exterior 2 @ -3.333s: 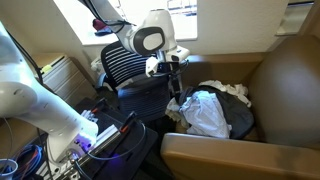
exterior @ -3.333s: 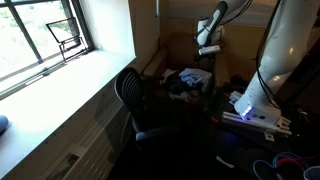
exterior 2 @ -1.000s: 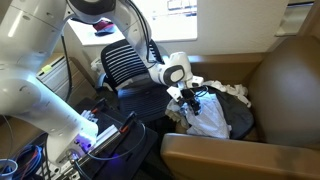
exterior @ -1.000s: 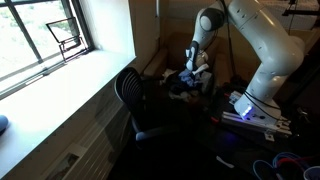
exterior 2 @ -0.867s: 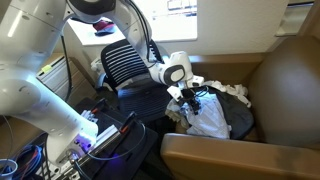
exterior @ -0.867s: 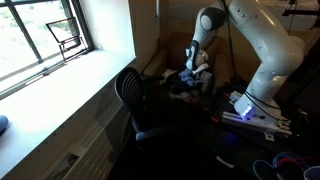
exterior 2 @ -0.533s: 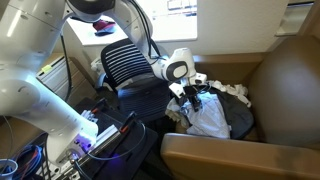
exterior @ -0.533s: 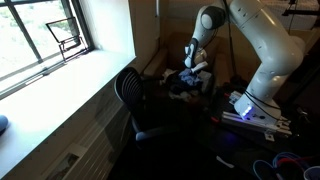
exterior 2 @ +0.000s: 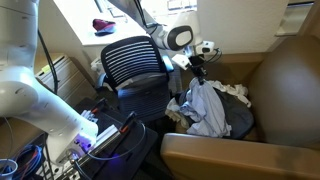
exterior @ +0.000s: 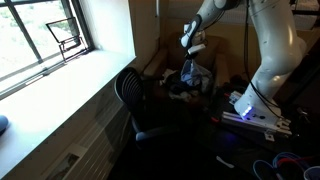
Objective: Pick the shirt from the bag and put it on the chair
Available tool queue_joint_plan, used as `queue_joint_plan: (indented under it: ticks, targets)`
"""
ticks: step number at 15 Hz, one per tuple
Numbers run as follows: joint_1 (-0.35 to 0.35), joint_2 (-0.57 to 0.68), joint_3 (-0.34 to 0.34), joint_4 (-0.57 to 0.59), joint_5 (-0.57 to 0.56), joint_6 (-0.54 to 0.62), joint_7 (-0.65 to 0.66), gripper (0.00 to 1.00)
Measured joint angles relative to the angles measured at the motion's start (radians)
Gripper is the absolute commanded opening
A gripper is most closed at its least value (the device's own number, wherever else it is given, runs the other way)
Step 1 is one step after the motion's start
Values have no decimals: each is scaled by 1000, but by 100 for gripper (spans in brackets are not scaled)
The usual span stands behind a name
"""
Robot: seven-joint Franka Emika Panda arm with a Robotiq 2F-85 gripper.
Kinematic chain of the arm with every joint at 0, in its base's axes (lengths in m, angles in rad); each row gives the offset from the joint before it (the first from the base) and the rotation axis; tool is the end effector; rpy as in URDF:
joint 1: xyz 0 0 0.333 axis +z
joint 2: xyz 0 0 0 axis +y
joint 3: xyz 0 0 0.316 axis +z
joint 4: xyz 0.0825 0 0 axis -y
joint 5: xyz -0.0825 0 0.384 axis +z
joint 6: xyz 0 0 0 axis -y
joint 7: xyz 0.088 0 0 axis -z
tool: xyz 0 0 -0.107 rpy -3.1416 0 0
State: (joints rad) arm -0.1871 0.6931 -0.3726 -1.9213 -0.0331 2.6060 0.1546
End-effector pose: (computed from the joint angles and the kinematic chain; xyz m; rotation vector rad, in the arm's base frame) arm 0.5339 -0.3254 0.1517 2.7591 -0.8571 -0.0264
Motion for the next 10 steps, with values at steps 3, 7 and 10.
queue_joint_plan:
  ticks: [3,7,10]
  targets:
    - [0,-172,8,-92,-5,99,-54,1]
    - [-15,-413,67,-235,-3,165,-176,3]
    - [7,-564,72,-348,-49,172,-176,3]
